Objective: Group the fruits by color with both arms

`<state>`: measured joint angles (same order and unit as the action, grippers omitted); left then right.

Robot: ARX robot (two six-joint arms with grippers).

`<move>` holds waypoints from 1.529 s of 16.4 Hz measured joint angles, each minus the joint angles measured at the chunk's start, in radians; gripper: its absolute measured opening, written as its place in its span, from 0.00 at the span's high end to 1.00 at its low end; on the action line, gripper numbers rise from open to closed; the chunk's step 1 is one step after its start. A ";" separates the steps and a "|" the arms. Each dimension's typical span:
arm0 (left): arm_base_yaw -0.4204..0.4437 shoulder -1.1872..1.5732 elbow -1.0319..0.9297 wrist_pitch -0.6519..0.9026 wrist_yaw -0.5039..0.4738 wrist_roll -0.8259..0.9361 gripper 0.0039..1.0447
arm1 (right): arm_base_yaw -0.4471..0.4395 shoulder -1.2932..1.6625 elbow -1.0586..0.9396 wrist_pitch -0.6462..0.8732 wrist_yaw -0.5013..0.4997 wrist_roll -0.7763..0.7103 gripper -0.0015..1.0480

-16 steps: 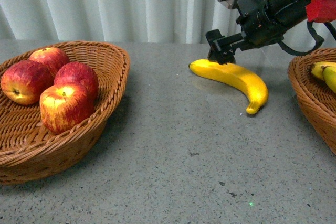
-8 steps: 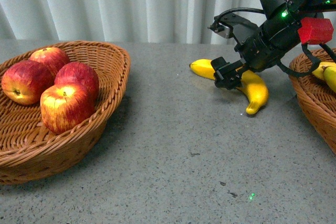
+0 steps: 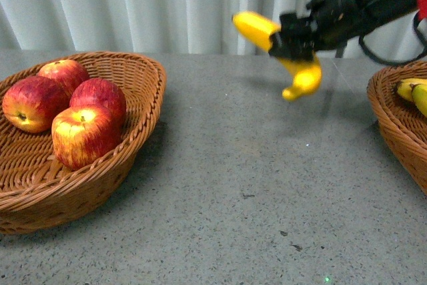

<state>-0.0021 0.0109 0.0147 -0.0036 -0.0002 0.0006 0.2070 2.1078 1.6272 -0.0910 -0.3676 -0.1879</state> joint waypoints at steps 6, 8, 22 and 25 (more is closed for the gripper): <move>0.000 0.000 0.000 0.000 0.000 0.000 0.06 | -0.076 -0.187 -0.102 0.119 -0.060 0.156 0.68; 0.000 0.000 0.000 0.000 0.000 0.000 0.06 | -0.195 -0.337 -0.252 0.166 -0.066 0.207 0.68; 0.000 0.000 0.000 0.000 0.000 0.000 0.06 | -0.430 -0.788 -0.760 0.195 -0.183 -0.129 0.07; 0.000 0.000 0.000 0.000 0.000 0.000 0.06 | -0.374 -0.969 -0.843 0.278 -0.242 0.035 0.06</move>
<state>-0.0021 0.0109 0.0147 -0.0036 -0.0002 0.0006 -0.1673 1.1385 0.7841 0.1875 -0.6094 -0.1524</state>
